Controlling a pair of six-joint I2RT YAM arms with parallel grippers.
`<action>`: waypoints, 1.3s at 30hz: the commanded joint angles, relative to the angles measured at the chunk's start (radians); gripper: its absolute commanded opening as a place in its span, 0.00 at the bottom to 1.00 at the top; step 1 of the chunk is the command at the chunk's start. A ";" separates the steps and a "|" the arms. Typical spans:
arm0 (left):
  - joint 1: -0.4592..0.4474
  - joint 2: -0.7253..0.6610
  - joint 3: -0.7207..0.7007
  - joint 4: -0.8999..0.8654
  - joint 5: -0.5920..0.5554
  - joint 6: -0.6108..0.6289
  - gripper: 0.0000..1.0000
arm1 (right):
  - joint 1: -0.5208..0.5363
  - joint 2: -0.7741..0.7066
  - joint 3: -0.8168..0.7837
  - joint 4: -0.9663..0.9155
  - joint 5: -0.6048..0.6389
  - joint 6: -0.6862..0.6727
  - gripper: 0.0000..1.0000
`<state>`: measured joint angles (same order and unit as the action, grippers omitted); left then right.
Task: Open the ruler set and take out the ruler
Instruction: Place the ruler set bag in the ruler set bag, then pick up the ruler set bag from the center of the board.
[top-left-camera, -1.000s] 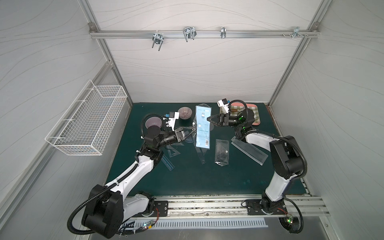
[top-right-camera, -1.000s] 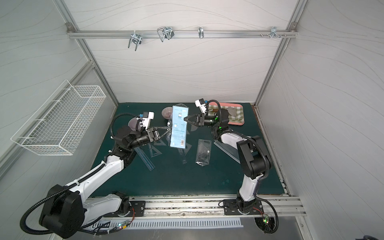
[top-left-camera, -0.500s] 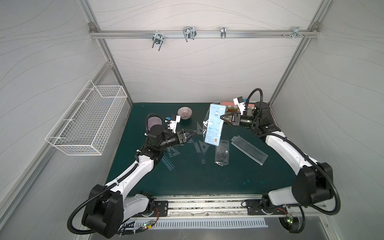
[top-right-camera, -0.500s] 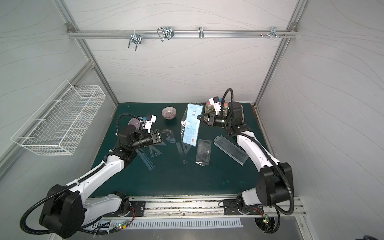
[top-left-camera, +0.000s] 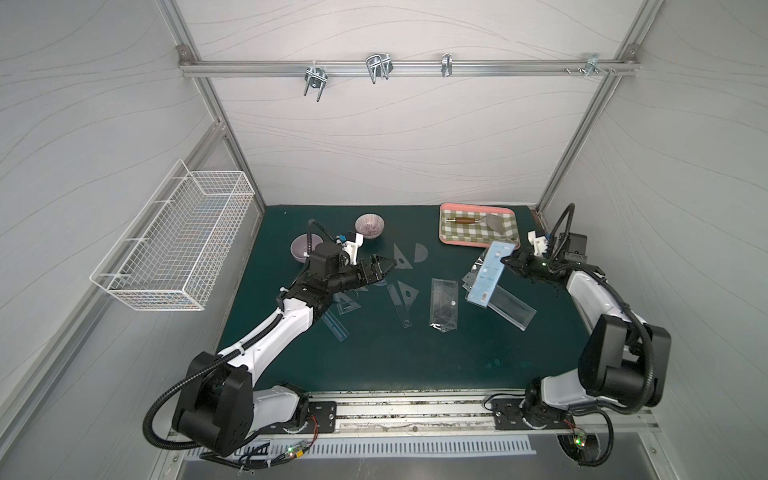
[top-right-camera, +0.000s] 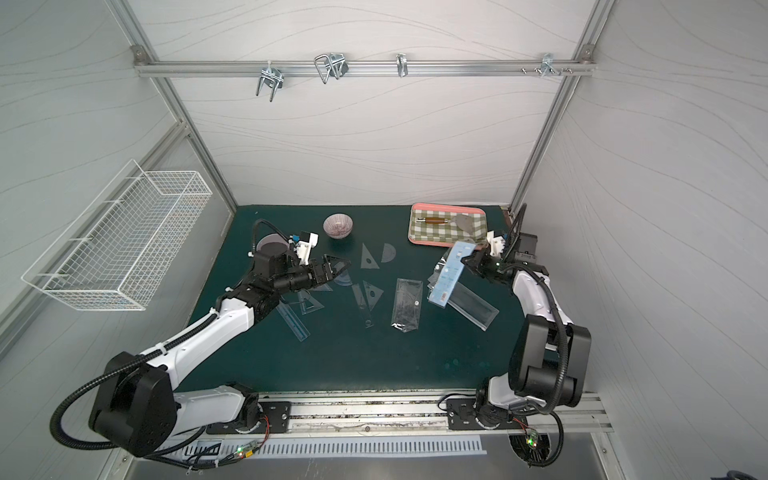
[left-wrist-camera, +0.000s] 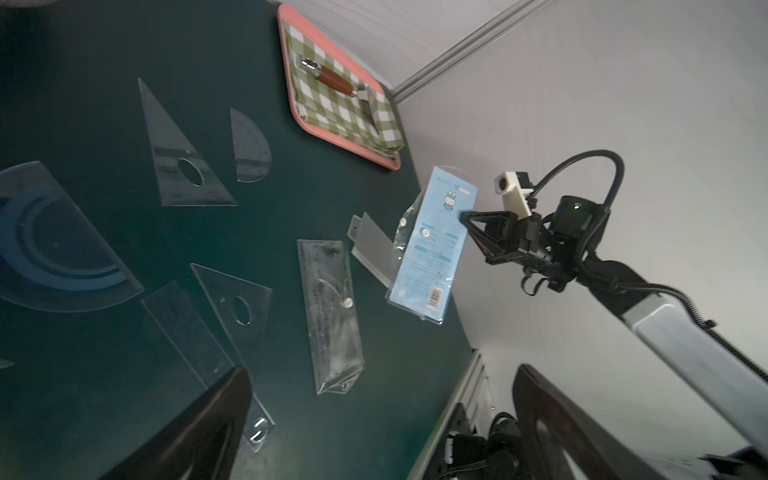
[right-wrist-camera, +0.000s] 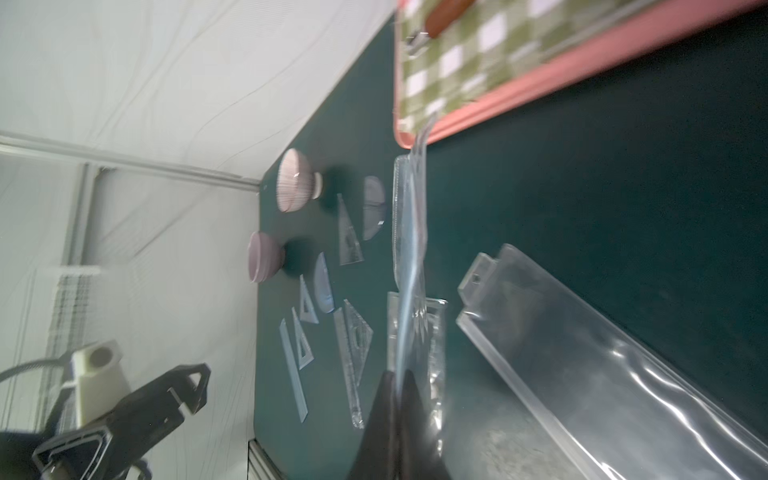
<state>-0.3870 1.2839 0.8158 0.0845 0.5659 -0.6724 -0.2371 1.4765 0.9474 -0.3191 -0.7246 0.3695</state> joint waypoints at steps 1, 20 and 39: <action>-0.067 0.054 0.090 -0.109 -0.112 0.114 1.00 | -0.039 0.041 -0.044 0.005 0.044 0.004 0.00; -0.264 0.472 0.396 -0.408 -0.199 0.244 0.85 | -0.126 -0.062 -0.090 -0.073 0.395 -0.019 0.43; -0.337 0.863 0.735 -0.518 -0.211 0.241 0.77 | 0.066 -0.257 -0.039 -0.138 0.384 -0.039 0.49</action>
<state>-0.7197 2.0956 1.4796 -0.4103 0.3752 -0.4450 -0.1925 1.2312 0.9024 -0.4461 -0.3191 0.3420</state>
